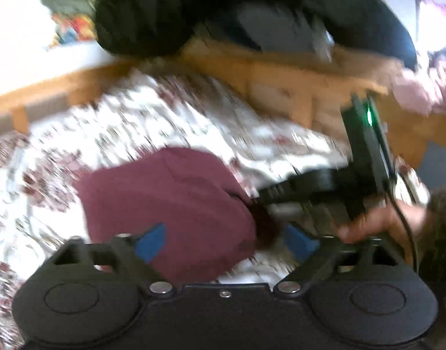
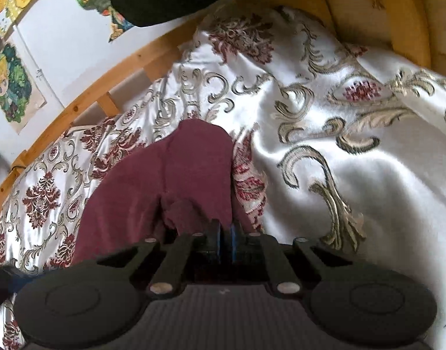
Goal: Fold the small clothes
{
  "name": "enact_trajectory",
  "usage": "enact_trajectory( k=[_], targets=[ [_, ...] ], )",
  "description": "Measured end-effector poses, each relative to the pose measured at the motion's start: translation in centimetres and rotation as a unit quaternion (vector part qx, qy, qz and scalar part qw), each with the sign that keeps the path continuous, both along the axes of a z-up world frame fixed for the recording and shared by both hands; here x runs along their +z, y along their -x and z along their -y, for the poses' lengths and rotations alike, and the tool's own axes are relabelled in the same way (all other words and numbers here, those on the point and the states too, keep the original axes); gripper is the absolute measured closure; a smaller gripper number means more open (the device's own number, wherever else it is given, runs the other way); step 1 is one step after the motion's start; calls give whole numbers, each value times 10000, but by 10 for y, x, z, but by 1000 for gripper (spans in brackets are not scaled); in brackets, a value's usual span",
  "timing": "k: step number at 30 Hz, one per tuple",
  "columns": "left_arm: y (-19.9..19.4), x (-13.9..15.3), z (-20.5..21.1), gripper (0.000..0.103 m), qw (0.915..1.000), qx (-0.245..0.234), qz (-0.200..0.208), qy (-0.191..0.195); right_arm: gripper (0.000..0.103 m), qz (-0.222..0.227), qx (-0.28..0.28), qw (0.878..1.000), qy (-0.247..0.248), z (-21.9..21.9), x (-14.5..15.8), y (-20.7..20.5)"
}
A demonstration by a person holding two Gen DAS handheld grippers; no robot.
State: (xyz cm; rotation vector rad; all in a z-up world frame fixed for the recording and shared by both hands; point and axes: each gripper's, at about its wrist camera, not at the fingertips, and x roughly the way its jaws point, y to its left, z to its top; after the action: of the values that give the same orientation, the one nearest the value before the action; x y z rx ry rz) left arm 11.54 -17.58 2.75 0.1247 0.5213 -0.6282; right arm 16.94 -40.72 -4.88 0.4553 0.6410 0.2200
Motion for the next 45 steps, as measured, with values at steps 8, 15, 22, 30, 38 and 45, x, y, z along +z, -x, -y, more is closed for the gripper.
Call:
enact_trajectory(
  k=[8, 15, 22, 30, 38, 45],
  targets=[
    [-33, -16, -13, 1, 9886, 1396, -449, -348, 87, -43, -28, 10000, -3, 2, -1, -1],
    [-45, -33, -23, 1, 9782, 1695, -1095, -490, 79, -121, -60, 9998, -131, 4, -4, -4],
    [-48, -44, -23, 1, 9748, 1665, -1340, -633, 66, -121, -40, 9998, -125, 3, -1, -4],
    [-51, -51, -23, 1, 9712, 1666, -1579, -643, 44, -58, 7, 9998, -215, 2, 2, -3],
    [-29, -36, -54, 1, 9841, 962, -1441, 398, 13, 179, 212, 9979, -592, 0, 6, -4],
    [-60, -26, -89, 1, 9743, 1607, -1296, 899, 2, 361, 225, 9934, -1063, -3, 3, -14]
  ],
)
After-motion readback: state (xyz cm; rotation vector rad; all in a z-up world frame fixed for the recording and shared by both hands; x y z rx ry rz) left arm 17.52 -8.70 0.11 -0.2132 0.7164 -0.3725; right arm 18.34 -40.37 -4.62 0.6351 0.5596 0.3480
